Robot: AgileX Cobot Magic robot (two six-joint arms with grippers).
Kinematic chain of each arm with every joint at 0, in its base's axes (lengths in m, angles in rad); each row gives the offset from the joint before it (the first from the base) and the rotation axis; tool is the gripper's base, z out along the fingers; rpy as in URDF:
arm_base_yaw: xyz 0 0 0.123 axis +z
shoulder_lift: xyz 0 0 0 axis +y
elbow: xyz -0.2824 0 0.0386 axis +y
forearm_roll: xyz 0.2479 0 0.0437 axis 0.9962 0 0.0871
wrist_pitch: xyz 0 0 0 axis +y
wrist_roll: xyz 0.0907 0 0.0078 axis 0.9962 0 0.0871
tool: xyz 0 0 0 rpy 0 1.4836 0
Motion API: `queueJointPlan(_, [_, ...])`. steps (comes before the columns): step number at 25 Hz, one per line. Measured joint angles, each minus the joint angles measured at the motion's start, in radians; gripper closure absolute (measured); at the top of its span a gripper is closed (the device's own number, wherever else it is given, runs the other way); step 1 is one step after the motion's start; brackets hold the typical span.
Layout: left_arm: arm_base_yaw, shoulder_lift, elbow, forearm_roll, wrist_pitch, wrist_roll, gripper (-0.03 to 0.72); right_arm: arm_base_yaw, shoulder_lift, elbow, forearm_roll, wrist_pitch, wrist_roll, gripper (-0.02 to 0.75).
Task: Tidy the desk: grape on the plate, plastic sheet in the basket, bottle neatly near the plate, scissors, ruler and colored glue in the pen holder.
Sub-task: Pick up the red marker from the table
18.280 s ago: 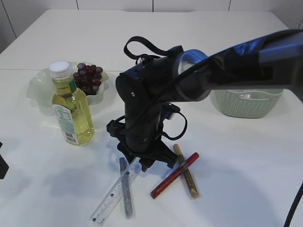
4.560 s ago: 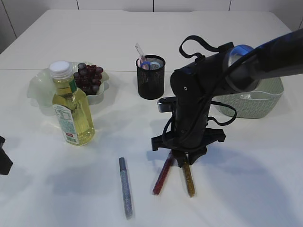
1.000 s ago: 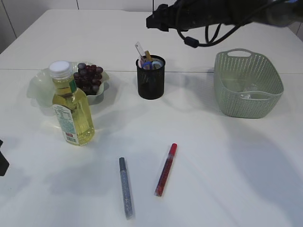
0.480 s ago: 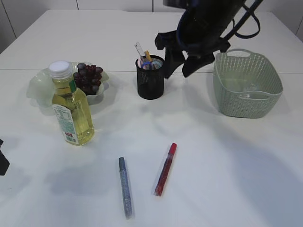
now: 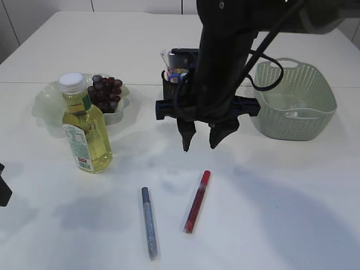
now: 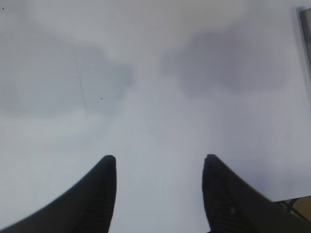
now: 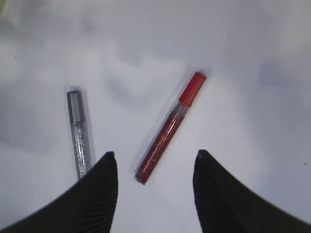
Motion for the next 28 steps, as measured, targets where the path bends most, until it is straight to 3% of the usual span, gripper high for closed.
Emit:
queueJointPlan(15, [0.0,0.0,0.0,0.0,-0.025,0.0,0.273,0.007,0.121,0.049,-0.025,-0.063,0.323,0.341])
queueJointPlan(28, [0.0,0.0,0.0,-0.004,-0.025,0.0,0.273,0.007,0.208,0.049,-0.023,-0.123,0.441,0.341])
